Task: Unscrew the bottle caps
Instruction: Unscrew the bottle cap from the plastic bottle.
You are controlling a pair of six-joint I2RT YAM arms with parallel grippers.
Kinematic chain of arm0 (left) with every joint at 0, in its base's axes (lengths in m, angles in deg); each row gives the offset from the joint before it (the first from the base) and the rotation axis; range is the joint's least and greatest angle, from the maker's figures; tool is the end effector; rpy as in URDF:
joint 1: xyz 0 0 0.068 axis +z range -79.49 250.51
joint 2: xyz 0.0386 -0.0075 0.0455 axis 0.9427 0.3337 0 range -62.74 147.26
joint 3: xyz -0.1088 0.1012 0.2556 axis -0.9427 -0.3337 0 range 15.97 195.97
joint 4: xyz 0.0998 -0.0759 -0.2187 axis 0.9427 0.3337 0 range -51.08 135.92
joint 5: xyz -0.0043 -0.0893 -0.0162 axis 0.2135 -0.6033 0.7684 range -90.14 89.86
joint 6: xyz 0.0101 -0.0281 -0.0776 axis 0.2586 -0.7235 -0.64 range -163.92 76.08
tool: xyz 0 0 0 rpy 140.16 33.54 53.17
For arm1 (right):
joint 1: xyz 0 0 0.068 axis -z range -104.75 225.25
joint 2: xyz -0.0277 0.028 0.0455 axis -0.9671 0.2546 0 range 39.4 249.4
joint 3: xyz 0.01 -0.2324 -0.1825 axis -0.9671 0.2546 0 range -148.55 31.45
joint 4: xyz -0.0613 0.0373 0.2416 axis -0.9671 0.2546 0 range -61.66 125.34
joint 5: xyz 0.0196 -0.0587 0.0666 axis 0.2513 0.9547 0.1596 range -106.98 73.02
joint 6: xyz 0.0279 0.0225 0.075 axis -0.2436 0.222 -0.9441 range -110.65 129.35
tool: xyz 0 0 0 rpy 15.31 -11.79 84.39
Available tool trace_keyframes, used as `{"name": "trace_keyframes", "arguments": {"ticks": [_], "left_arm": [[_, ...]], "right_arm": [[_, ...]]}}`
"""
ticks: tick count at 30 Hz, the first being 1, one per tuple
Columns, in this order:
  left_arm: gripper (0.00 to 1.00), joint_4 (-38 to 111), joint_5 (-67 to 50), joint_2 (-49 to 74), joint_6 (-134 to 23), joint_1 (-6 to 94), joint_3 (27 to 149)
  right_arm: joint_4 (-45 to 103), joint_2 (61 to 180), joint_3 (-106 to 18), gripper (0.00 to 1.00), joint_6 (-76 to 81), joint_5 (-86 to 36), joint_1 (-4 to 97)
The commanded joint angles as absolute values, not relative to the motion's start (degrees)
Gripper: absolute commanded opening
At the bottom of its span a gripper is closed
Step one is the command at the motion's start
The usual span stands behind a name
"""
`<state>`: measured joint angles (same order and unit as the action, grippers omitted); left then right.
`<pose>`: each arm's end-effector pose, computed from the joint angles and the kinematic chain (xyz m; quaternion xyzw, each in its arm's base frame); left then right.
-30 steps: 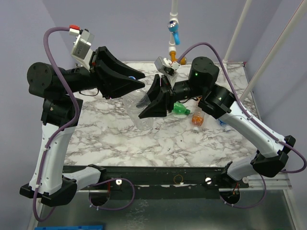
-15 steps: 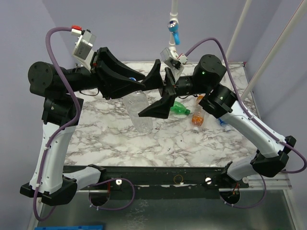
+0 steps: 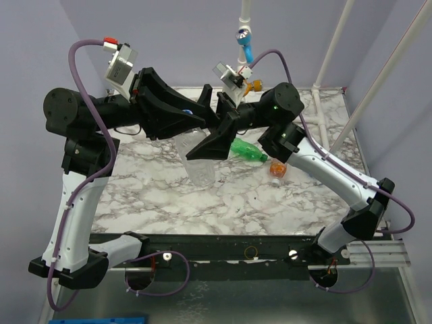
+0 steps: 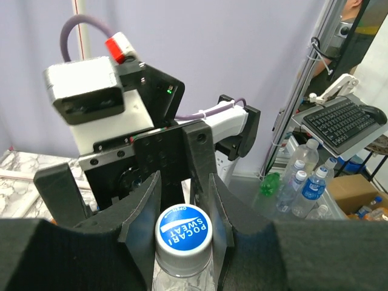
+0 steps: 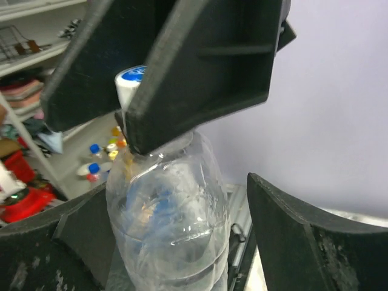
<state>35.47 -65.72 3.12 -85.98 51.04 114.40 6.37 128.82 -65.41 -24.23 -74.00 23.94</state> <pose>0.1214 -0.1131 0.6141 0.3985 0.4687 -0.5944 0.5179 0.1658 0.3044 0.5466 -0.4755 0.3745 0.6898 0.3973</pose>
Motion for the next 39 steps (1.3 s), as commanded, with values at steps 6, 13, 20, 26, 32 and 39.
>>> {"name": "trace_keyframes", "arguments": {"ticks": [6,13,20,26,32,39], "left_arm": [[0.0,33.81,-67.81,1.85,-86.37,51.17,113.8],[0.0,35.48,-68.58,1.87,-84.78,51.16,114.43],[0.0,39.84,-66.55,2.31,-80.68,51.16,116.26],[0.0,42.7,-62.7,2.17,-77.82,51.26,116.25],[0.0,44.01,-54.55,1.09,-74.75,51.25,114.32],[0.0,45.66,-44.41,0.42,-70.2,51.25,112.24]], "right_arm": [[-1.43,129.72,-64.43,0.37,-31.62,-77.13,23.92],[4.69,128.59,-65.43,0.11,-28.47,-75.35,24.92],[19.3,124.98,-65.34,0.02,-19.16,-70.4,28.17],[27.77,124.69,-68.51,0.01,-12.95,-66.18,28.93],[32.18,125.35,-69.91,0.01,-10.25,-61.55,28.93],[38.42,128.13,-74.18,0.01,-6.76,-52.19,28.78]]}}
